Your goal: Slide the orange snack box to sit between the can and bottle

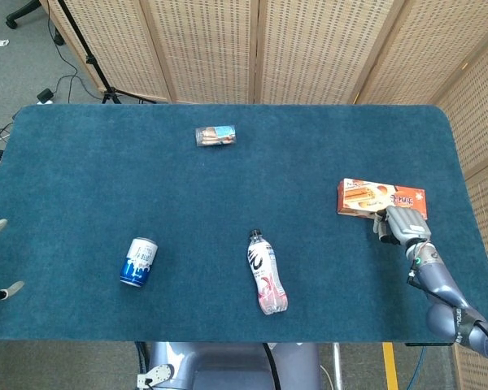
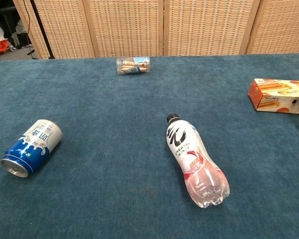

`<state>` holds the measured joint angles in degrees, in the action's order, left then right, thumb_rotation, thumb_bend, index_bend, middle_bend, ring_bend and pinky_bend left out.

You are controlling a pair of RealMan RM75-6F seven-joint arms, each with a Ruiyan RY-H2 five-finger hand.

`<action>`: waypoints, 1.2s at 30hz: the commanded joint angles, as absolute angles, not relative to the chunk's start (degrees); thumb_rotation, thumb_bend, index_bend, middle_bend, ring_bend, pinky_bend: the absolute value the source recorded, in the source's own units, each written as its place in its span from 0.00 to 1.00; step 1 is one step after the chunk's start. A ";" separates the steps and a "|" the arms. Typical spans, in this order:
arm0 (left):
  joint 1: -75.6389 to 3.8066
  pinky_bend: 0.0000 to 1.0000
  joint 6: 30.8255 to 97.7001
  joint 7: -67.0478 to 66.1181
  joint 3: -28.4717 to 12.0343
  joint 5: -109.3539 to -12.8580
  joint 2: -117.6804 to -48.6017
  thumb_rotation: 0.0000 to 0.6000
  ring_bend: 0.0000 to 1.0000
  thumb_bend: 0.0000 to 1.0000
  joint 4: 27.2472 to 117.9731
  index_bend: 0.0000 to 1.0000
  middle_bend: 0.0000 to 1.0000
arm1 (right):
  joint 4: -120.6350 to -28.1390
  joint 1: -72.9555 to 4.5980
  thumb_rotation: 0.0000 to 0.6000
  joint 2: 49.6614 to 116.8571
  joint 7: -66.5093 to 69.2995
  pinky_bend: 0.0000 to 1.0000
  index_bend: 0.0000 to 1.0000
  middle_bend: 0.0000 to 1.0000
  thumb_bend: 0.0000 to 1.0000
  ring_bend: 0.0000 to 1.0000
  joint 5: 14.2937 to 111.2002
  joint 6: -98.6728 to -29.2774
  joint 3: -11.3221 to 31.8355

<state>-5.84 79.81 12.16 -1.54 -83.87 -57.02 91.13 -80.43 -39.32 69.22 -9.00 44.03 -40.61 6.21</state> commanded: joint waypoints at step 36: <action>-5.32 0.00 81.62 12.26 -1.71 -84.55 -57.20 1.00 0.00 0.00 91.06 0.00 0.00 | -67.05 -33.07 1.00 65.69 47.99 0.06 0.00 0.00 1.00 0.00 62.05 -16.68 20.96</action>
